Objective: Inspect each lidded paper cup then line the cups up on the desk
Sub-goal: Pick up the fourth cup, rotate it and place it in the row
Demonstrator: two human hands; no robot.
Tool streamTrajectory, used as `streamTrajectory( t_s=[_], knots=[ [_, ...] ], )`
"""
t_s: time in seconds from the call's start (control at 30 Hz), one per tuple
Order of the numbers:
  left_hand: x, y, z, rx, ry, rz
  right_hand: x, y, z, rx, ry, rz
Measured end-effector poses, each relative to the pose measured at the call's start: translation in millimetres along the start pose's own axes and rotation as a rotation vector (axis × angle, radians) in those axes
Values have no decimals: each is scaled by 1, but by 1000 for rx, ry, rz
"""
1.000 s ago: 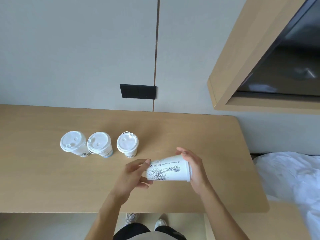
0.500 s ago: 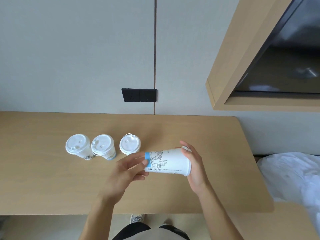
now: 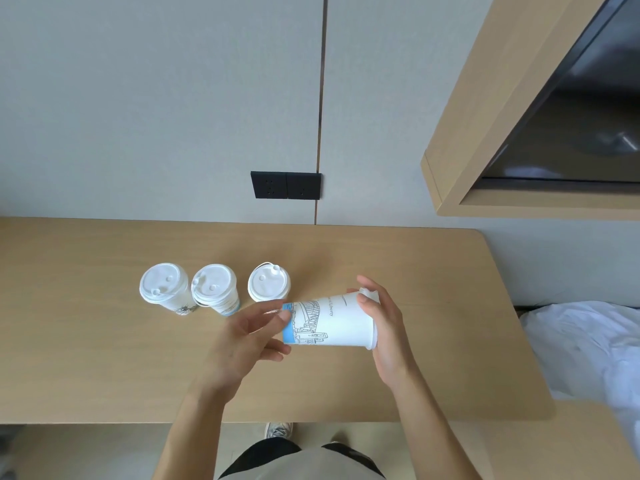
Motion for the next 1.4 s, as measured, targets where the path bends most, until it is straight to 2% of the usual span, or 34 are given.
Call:
streamTrajectory(
  t_s=[0.1,0.23,0.4,0.53,0.67,0.8,0.93,1.4],
  knots=[
    [-5,-4,-2,20,41,-2,3,1,-1,-6,-10,9],
    [-6,-6,-3,-18,5,2,10,3,-4,-26,1,7],
    [-16,-8,-2,4,80,-8,13,5,-6,-33,-4,15],
    [-13,-10,-1,-26,42,-28,17,9,-6,-39,1,17],
    [-15,-15,1,-3,106,-39,15,11,-3,-52,-28,-2],
    [-10,-18,4,-10,14,30,19,11,-1,-40,-21,18],
    [-14,-21,5,30,41,20,20,12,-2,-27,-40,36],
    [-10,-21,4,41,-65,-10,25,11,-2,-26,-23,79]
  ],
)
Point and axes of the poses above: each hand's wrist, its own z-axis towards the middle knuckle, its own x-axis out of the palm, y = z × x, the point moved 2 cm from there along z, towards the middle knuckle, and after that the axes turned 15 degrees about -z, right-handed, at the moved point
